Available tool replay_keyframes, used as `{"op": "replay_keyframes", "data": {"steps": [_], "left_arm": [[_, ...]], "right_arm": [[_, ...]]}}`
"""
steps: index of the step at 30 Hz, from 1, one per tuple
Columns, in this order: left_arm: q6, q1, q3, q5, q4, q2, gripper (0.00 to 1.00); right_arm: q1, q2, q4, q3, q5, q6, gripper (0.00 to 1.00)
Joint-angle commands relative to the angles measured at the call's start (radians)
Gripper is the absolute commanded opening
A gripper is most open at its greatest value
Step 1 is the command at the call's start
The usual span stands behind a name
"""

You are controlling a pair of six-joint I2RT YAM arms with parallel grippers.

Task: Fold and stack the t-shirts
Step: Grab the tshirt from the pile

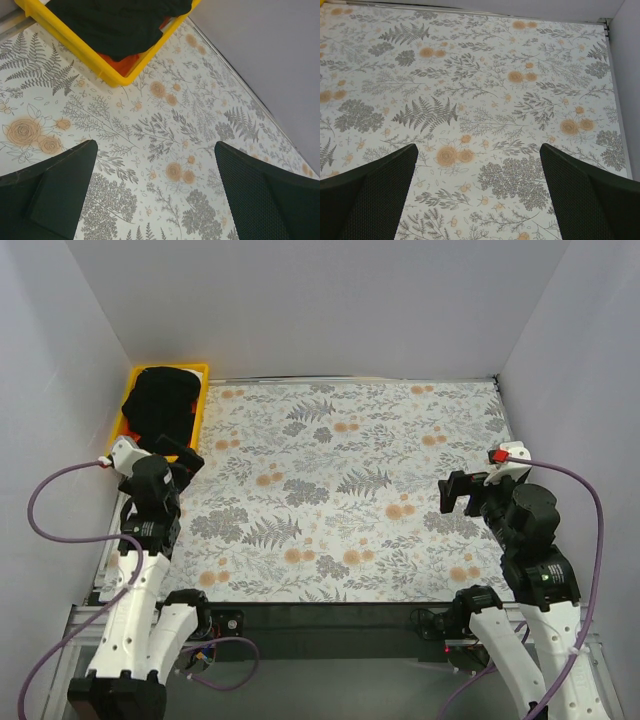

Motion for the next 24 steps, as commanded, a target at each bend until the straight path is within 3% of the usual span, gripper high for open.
{"op": "replay_keyframes", "data": {"steps": [1, 11, 15, 19, 24], "left_arm": [[-0.027, 0.003, 0.037, -0.065, 0.116, 0.11, 0.98], [0.022, 0.018, 0.322, -0.177, 0.222, 0.65, 0.93], [0.028, 0.09, 0.44, -0.174, 0.251, 0.834, 0.91], [0.019, 0.142, 0.589, -0.159, 0.209, 1.057, 0.91], [0.01, 0.181, 0.741, -0.144, 0.139, 1.219, 0.91]], "right_arm": [[0.01, -0.051, 0.043, -0.001, -0.045, 0.008, 0.98], [0.03, -0.053, 0.055, -0.044, -0.045, 0.005, 0.98], [0.03, -0.054, 0.048, -0.05, -0.029, -0.023, 0.98], [0.032, -0.004, 0.037, -0.028, -0.041, -0.012, 0.98], [0.032, 0.047, 0.038, -0.015, -0.053, 0.014, 0.98]]}}
